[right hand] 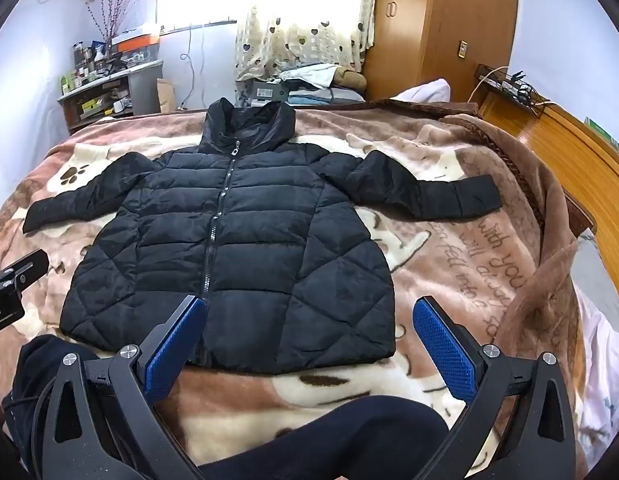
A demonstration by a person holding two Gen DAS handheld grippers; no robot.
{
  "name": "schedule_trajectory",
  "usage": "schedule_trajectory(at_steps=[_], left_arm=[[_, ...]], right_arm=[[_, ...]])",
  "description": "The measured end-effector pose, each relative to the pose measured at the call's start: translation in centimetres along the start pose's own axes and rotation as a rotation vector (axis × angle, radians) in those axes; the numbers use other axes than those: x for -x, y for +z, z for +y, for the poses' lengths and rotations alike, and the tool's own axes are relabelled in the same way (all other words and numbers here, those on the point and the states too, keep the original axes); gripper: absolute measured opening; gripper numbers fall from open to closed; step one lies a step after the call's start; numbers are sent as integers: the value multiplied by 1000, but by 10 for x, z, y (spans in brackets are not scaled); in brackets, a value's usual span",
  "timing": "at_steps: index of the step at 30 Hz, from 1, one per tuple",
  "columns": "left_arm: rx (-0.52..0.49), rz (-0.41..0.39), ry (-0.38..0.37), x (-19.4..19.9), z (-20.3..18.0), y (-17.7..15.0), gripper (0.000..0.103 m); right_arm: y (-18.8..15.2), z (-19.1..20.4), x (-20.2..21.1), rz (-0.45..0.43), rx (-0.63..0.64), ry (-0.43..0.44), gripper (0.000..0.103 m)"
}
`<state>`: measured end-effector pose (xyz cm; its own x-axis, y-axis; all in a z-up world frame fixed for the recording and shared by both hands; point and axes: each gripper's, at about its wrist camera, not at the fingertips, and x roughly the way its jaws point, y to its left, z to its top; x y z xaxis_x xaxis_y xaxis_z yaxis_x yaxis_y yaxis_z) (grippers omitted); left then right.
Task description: Fold large clothes
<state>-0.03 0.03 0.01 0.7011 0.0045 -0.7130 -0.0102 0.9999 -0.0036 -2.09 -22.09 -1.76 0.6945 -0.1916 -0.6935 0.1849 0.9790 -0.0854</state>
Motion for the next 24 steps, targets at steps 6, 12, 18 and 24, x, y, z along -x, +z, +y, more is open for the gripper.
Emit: schedule_trajectory(at_steps=[6, 12, 18, 24], left_arm=[[-10, 17, 9, -6, 0, 1, 103], [-3, 15, 2, -5, 1, 2, 103], [4, 24, 5, -12, 8, -3, 103], [11, 32, 6, -12, 9, -2, 103]], right_arm=[[-2, -2, -9, 6, 3, 1, 103], [-1, 1, -10, 13, 0, 2, 103], [-6, 4, -6, 11, -7, -4, 103], [-6, 3, -8, 14, -9, -1, 103]])
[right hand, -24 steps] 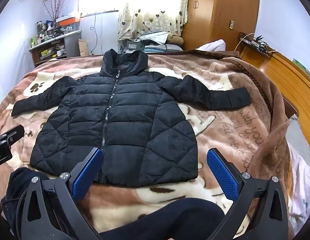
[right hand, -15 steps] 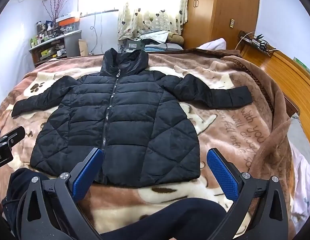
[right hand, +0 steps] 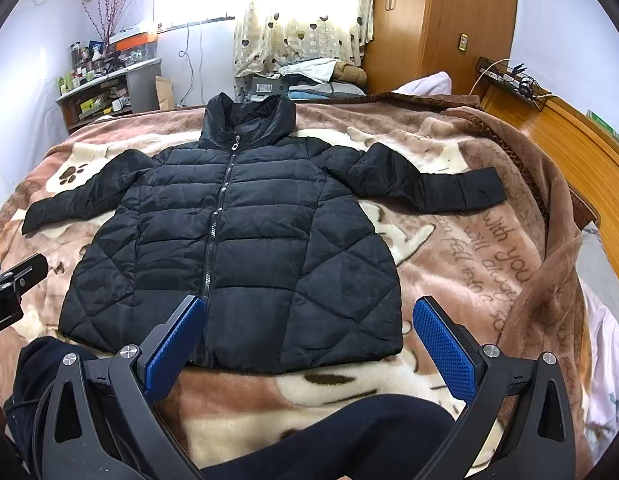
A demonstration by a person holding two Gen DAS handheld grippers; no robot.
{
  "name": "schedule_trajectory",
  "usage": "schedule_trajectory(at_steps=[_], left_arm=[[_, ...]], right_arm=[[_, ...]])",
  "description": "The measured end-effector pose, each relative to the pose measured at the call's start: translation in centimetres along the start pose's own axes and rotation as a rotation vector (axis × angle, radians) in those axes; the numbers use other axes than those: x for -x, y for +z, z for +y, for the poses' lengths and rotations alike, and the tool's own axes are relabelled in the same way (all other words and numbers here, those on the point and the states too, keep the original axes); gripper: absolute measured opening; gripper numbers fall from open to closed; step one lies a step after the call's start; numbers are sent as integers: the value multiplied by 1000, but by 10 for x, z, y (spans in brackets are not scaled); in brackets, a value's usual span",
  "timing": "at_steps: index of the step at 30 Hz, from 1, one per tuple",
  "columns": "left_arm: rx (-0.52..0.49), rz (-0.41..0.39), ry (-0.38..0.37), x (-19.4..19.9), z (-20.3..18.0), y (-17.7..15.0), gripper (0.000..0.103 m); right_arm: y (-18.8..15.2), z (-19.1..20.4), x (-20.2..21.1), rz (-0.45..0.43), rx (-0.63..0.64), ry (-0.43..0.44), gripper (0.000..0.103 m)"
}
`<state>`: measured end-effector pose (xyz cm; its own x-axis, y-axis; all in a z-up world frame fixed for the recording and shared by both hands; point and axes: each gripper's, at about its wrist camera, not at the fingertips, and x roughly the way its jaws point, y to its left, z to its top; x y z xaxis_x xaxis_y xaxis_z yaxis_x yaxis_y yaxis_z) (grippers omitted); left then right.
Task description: Fold large clothes
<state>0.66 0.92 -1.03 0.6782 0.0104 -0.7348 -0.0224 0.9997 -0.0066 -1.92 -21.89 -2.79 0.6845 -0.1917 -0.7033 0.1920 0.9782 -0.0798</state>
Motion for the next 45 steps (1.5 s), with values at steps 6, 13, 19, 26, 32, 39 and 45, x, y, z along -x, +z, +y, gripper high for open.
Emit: schedule_trajectory(at_steps=[6, 13, 19, 26, 32, 39, 45], left_arm=[[5, 6, 2, -2, 0, 0, 103], [6, 9, 1, -2, 0, 0, 103], [6, 7, 3, -3, 0, -1, 103], [9, 7, 4, -2, 1, -2, 103], [10, 4, 6, -2, 2, -3, 103], [9, 3, 8, -2, 2, -3, 103], [16, 12, 6, -4, 4, -1, 103]], right_arm=[[0, -2, -2, 2, -8, -3, 103], [1, -2, -2, 5, -8, -3, 103], [1, -3, -2, 5, -8, -2, 103], [1, -3, -2, 4, -9, -1, 103], [1, -4, -3, 6, -12, 0, 103], [1, -5, -4, 8, -14, 0, 103], [1, -4, -3, 6, -13, -1, 103]])
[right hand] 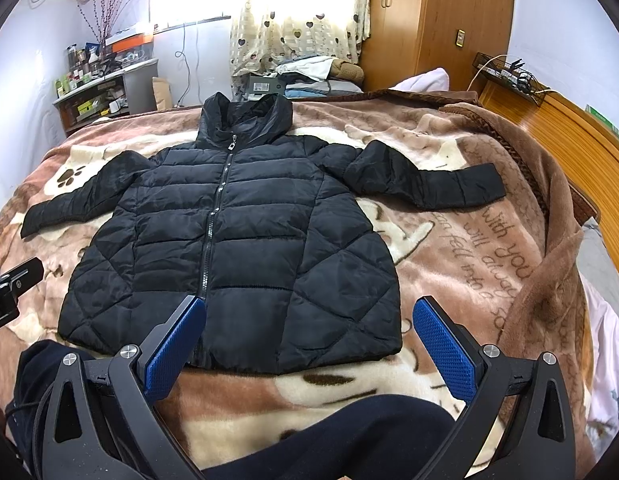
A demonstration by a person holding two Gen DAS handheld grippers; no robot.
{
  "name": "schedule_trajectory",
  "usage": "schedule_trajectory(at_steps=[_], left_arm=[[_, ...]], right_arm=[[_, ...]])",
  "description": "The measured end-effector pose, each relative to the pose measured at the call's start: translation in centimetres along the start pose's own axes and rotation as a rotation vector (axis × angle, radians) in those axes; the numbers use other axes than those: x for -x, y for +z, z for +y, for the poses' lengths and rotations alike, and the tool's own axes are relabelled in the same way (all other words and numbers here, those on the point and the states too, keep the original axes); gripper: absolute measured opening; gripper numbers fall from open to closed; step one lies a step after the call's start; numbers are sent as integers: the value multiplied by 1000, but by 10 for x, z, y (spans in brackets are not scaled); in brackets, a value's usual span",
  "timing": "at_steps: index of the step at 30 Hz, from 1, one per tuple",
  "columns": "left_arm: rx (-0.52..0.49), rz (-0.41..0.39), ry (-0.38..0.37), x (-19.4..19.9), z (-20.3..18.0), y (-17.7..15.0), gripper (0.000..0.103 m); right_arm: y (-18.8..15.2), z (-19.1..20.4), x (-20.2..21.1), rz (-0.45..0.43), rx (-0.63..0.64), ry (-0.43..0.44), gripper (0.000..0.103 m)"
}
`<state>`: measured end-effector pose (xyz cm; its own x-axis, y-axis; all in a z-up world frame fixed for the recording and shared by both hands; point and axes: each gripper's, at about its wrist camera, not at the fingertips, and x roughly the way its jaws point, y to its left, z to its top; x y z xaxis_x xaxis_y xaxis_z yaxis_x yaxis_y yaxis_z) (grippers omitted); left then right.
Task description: Fold large clothes
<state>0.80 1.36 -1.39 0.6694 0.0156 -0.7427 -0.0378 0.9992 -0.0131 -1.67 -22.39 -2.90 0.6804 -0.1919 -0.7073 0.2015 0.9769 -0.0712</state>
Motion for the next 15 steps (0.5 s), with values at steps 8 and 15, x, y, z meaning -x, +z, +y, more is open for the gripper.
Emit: schedule_trajectory(at_steps=[8, 15], left_arm=[[1, 6, 3, -2, 0, 1, 103], [8, 13, 12, -9, 4, 4, 103]], right_arm=[[1, -1, -3, 6, -2, 1, 103], [2, 1, -7, 12, 2, 1, 103]])
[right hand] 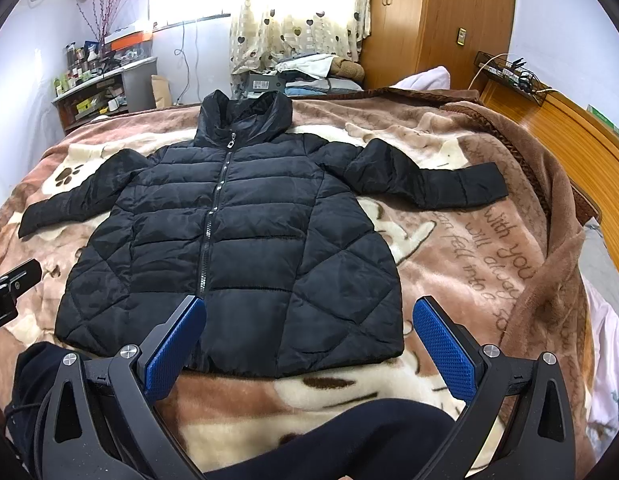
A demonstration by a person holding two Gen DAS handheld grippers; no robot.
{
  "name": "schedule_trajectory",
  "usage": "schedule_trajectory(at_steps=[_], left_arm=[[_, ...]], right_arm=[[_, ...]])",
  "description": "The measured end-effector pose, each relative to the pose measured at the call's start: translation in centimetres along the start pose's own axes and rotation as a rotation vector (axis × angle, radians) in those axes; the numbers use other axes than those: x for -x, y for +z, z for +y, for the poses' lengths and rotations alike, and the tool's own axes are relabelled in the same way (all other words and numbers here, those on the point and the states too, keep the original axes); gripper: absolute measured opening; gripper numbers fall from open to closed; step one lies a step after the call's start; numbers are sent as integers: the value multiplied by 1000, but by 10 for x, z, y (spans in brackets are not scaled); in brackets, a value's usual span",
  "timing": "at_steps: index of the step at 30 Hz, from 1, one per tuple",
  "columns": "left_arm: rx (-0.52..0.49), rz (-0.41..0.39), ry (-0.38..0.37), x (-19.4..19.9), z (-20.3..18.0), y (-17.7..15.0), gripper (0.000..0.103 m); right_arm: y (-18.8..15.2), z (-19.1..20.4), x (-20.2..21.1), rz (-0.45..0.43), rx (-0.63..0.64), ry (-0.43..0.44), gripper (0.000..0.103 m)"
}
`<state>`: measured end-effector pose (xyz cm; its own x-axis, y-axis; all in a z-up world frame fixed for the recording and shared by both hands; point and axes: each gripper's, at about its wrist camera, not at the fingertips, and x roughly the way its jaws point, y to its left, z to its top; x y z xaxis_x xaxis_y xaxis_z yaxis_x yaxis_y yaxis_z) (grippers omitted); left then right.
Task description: Fold large clothes
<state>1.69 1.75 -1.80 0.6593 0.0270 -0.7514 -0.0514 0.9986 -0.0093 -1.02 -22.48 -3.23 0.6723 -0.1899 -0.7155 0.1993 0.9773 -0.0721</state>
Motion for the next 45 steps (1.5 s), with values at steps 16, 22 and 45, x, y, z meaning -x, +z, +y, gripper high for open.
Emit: schedule_trajectory(at_steps=[16, 22, 45], left_arm=[[126, 27, -68, -47, 59, 32, 103], [299, 34, -12, -99, 139, 61, 103], [868, 127, 135, -305, 357, 93, 102]], right_arm=[[31, 26, -33, -38, 38, 70, 103], [59, 59, -65, -81, 102, 154, 103], [116, 164, -178, -65, 212, 385, 103]])
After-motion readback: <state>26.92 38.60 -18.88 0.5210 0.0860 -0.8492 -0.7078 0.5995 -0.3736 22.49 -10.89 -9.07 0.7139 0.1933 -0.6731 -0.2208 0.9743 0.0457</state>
